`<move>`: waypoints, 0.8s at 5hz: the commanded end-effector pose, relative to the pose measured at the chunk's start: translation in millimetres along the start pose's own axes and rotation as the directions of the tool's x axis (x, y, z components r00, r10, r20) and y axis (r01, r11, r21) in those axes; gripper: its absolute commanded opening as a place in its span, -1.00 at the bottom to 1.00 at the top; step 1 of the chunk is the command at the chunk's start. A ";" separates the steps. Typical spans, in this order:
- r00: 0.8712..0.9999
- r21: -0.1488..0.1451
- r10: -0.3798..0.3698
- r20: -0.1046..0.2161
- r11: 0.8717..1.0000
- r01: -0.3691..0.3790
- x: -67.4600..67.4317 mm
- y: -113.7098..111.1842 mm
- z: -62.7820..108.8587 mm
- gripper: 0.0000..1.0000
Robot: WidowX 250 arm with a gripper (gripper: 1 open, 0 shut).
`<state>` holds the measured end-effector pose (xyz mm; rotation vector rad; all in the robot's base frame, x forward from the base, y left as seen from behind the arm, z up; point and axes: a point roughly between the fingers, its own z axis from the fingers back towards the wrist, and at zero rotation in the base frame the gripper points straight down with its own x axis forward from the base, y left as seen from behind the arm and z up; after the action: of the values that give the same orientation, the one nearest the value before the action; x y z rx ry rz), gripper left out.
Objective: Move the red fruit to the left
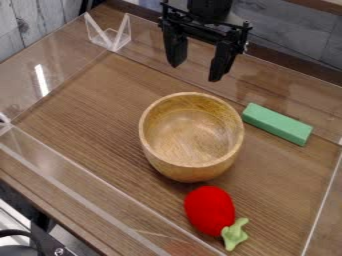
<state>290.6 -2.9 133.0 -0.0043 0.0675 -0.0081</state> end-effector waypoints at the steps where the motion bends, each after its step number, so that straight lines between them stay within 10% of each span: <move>1: 0.992 -0.007 0.124 -0.030 0.992 -0.124 -12.8 -4.7 -11.5 1.00; 2: 0.950 -0.031 0.306 -0.059 0.951 -0.308 -35.5 -15.5 -25.8 1.00; 3: 0.878 -0.054 0.477 -0.045 0.876 -0.479 -53.9 -31.8 -36.0 1.00; 4: 0.777 -0.085 0.627 -0.045 0.773 -0.629 -66.6 -45.6 -44.6 1.00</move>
<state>215.8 -47.3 83.6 -0.0566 0.1215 0.6779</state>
